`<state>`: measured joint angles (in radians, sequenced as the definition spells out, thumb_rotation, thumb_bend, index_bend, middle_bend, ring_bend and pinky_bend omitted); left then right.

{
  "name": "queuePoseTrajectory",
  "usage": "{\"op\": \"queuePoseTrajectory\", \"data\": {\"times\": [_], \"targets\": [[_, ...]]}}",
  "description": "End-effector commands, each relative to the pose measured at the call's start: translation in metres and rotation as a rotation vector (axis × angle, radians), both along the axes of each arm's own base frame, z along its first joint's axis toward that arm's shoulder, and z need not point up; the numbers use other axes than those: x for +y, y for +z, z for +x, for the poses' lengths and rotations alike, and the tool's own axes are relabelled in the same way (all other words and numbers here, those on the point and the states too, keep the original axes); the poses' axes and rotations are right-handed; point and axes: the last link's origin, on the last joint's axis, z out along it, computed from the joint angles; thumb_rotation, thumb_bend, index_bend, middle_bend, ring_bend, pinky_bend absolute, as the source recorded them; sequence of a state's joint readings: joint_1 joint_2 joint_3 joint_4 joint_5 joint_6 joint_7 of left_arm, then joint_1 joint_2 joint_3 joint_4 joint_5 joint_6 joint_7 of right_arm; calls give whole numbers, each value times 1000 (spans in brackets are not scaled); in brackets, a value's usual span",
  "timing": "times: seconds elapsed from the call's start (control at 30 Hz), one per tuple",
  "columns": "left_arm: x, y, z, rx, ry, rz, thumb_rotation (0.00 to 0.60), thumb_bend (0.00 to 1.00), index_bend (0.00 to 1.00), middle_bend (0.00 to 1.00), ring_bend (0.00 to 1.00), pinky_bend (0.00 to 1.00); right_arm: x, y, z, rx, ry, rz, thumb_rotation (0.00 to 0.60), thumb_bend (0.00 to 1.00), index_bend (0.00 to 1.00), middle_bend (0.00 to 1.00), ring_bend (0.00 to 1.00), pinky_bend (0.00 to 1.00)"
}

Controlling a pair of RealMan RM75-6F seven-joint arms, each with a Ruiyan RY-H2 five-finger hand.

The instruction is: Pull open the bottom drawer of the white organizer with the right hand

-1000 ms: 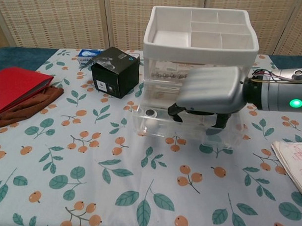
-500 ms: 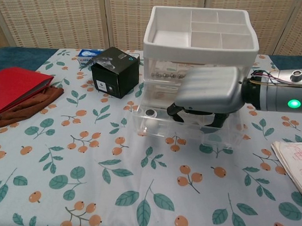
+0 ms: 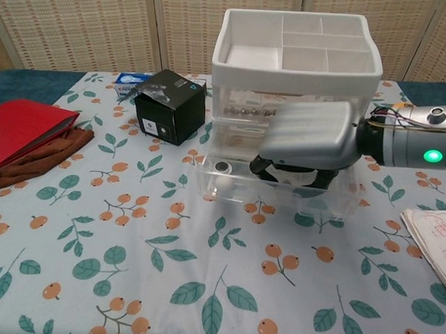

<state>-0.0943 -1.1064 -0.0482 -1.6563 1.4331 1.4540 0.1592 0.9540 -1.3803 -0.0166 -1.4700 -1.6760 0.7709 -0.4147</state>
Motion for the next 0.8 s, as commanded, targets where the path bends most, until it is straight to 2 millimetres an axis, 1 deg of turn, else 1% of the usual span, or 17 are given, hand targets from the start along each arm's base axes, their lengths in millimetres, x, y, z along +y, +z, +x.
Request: {"op": "queuePoseTrajectory", "data": {"times": [0.03,0.27,0.43,0.53,0.63,0.73,0.8], "targets": [[0,1,0,0,1,1,600,214,183,149,141,90,0,0,0,-5,-3,1,600,358,548,839,999,1000],[0,0,1,1,0,-2,600,214,183,149,141,90,-1,2,1,-35,-15,-10,600,371,609,843,999,1000],[2,0,2,4,-7,-2,600,214,183,149,141,90,-2,15,9,-90,9,-42,600,379,621,843,999,1000],[3,0,4,3,-14,-3,600,214,183,149,141,90,1,28,16,-144,29,-69,600,383,621,844,999,1000],[4,-1,6,-2,-24,-1,600,215,183,149,141,90,6,48,19,-219,28,-101,600,382,621,844,999,1000],[4,-4,6,-9,-28,-4,600,214,183,149,141,90,14,73,15,-294,11,-151,600,382,622,846,999,1000],[5,-5,6,-12,-30,-10,600,214,183,149,141,90,18,88,7,-336,-19,-186,600,383,625,847,999,1000]]}}
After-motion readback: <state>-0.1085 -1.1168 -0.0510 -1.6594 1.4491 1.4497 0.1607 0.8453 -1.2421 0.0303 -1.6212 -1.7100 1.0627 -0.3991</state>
